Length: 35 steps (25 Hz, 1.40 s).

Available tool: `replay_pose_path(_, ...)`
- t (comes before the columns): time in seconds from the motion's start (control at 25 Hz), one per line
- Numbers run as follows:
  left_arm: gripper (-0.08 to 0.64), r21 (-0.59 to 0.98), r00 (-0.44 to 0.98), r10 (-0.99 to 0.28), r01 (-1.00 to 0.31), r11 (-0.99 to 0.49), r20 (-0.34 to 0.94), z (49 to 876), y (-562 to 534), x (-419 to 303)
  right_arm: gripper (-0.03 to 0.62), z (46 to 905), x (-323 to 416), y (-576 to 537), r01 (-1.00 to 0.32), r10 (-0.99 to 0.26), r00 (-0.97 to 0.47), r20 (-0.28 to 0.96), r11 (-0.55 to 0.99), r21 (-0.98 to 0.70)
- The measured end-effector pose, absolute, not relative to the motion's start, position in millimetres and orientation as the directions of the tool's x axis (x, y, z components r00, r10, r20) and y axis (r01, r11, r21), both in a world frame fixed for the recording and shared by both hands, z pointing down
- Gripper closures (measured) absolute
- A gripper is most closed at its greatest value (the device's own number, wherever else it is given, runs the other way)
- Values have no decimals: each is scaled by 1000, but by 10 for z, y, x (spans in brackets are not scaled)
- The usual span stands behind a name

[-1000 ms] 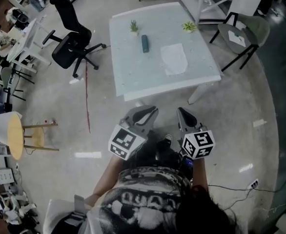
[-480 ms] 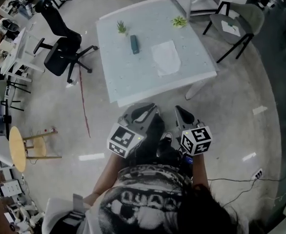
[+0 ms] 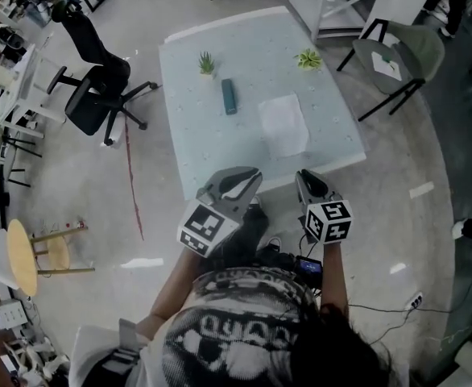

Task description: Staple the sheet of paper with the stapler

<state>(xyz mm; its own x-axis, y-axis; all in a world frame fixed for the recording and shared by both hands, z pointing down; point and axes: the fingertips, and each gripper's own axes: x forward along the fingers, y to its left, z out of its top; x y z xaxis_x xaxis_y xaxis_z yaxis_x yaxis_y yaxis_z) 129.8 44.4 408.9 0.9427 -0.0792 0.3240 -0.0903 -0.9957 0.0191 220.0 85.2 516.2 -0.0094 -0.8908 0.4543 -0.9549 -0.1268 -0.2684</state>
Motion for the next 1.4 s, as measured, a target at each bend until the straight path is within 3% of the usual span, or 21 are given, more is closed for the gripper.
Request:
replay_pose_path(0.52,537,80,945,-95,-126,-989,313,4256,-679,1382,472,5880,3320,-950,-989,-761,-35,648,-67,-131)
replay_pose_path(0.8,537,114,926,-153,-203,-972,344,4427,-945,1254,407,6164,3504,-1426,-953,-604,-142,784,297,56)
replay_pose_path(1.04,537,119,900,-225,-287,-950,374,4534,-1027,1261,358,6388,3587,-1551,-871,-441,-269,856,490,-22)
replay_pose_path(1.4,537,122,814,-412,-497,-859,410,4586,-1087,1406,347,6672,3750,-1727,-722,-214,-362,907,680,-128)
